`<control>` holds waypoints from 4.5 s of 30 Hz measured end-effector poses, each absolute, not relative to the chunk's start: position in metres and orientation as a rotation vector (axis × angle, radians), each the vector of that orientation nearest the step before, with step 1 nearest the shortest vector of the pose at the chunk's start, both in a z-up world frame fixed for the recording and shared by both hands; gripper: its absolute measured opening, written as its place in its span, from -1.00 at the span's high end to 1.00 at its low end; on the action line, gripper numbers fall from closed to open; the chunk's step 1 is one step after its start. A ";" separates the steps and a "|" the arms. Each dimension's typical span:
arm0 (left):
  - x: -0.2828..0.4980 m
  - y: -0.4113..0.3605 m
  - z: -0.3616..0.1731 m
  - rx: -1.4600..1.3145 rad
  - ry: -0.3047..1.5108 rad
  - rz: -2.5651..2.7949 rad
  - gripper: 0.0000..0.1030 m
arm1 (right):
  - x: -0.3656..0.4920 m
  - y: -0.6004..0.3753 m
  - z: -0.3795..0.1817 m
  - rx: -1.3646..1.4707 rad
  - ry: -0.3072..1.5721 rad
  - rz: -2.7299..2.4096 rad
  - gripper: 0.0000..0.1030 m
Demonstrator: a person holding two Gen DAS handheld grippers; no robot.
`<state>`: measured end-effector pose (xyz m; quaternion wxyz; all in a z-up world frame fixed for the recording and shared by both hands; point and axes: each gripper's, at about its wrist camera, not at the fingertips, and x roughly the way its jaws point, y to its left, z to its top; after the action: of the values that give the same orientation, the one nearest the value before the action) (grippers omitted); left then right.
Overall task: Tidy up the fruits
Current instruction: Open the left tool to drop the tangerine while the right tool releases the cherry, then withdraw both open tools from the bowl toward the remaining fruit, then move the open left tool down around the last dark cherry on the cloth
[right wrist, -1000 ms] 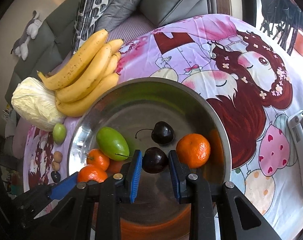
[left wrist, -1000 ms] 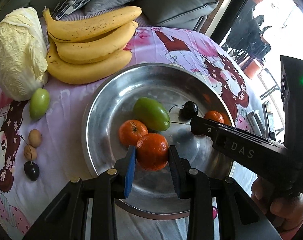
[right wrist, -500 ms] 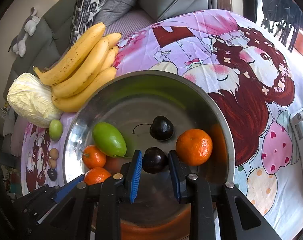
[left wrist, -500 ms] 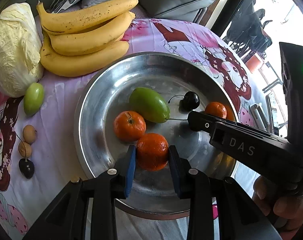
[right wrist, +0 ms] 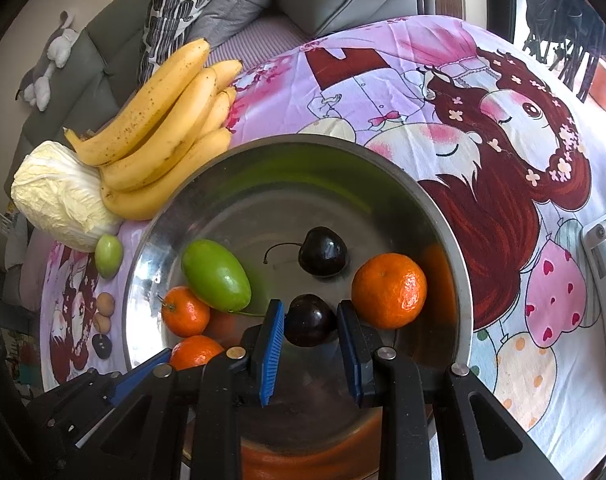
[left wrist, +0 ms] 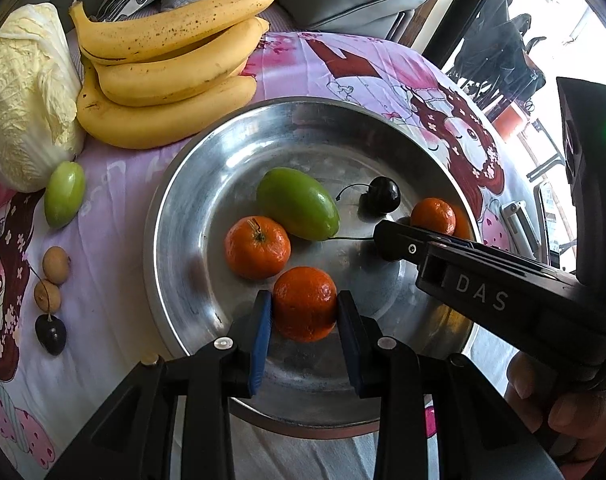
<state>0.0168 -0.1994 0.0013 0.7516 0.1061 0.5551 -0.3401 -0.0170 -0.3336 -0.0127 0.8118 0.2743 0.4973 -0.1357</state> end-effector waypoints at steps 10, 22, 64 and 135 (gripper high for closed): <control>0.020 -0.199 -0.001 0.224 1.239 -0.727 0.22 | -0.015 -0.333 -0.016 0.591 1.082 -0.292 0.41; 0.019 -0.199 -0.002 0.229 1.250 -0.726 0.12 | -0.011 -0.329 -0.015 0.599 1.086 -0.257 -0.05; 0.072 -0.124 0.009 -0.013 1.232 -0.445 -0.19 | -0.012 -0.315 0.006 0.514 1.044 -0.217 -0.20; 0.095 -0.027 0.017 -0.094 1.153 -0.281 -0.91 | 0.011 -0.221 0.016 0.292 1.076 -0.129 -1.00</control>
<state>0.0945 -0.0274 0.0175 0.8280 -0.0440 0.5431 -0.1325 0.0112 -0.2206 0.0156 0.8467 0.1383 0.5101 -0.0614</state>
